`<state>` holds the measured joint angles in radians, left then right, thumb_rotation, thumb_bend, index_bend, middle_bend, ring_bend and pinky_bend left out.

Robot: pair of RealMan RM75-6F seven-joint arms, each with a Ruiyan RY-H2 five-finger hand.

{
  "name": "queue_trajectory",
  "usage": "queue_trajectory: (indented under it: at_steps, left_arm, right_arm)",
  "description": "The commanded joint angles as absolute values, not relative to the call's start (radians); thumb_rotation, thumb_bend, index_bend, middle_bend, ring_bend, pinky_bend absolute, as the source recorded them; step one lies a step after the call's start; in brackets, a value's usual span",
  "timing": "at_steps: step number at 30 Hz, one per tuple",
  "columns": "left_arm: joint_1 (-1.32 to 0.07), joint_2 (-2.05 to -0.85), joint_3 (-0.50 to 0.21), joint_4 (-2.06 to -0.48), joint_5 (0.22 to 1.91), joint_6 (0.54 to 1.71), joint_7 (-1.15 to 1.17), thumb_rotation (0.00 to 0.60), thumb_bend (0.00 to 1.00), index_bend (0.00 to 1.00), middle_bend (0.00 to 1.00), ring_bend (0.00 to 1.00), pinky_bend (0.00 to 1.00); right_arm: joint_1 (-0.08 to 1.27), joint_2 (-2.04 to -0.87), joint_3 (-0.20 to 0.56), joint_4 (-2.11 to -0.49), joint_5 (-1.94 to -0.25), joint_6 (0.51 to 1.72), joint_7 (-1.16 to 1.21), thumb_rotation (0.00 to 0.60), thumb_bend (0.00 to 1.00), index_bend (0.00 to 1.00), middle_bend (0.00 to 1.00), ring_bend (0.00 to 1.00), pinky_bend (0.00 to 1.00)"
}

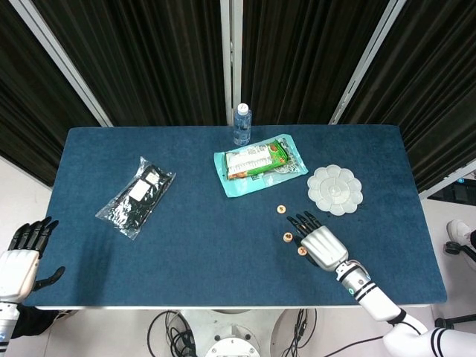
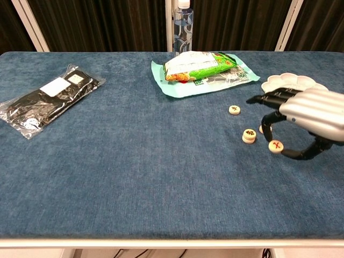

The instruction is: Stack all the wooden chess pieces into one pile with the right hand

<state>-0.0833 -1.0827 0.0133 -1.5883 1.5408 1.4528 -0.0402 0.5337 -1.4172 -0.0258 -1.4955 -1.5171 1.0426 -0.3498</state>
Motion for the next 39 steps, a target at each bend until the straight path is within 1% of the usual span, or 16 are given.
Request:
queue_trajectory:
  at_steps: [1,8,13,21,39]
  left_arm:
    - [-0.084,-1.083,0.014,-1.588,1.541,1.452,-0.039,0.6,0.23,0.05,0.0,0.0,0.0]
    - [-0.085,-1.082,0.014,-1.592,1.538,1.447,-0.035,0.6,0.23,0.05,0.0,0.0,0.0]
    - [-0.086,-1.08,0.014,-1.593,1.532,1.439,-0.036,0.6,0.23,0.05,0.0,0.0,0.0]
    - [-0.088,-1.079,0.014,-1.588,1.532,1.436,-0.047,0.6,0.23,0.05,0.0,0.0,0.0]
    - [-0.087,-1.077,0.014,-1.592,1.527,1.433,-0.044,0.6,0.23,0.05,0.0,0.0,0.0]
  right_arm:
    - [0.541,-1.407,-0.009,-1.505,-1.514,1.048,-0.346,0.6,0.27,0.51,0.0,0.0,0.0]
    - [0.585,-1.415,0.043,-1.499,-1.478,1.007,-0.363,0.6,0.27,0.51,0.0,0.0,0.0]
    - [0.61,-1.437,0.063,-1.486,-1.432,0.964,-0.392,0.6,0.27,0.51,0.0,0.0,0.0]
    - [0.627,-1.471,0.067,-1.459,-1.392,0.933,-0.408,0.6,0.27,0.51,0.0,0.0,0.0]
    - [0.643,-1.493,0.063,-1.453,-1.362,0.925,-0.419,0.6,0.27,0.52,0.0,0.0,0.0]
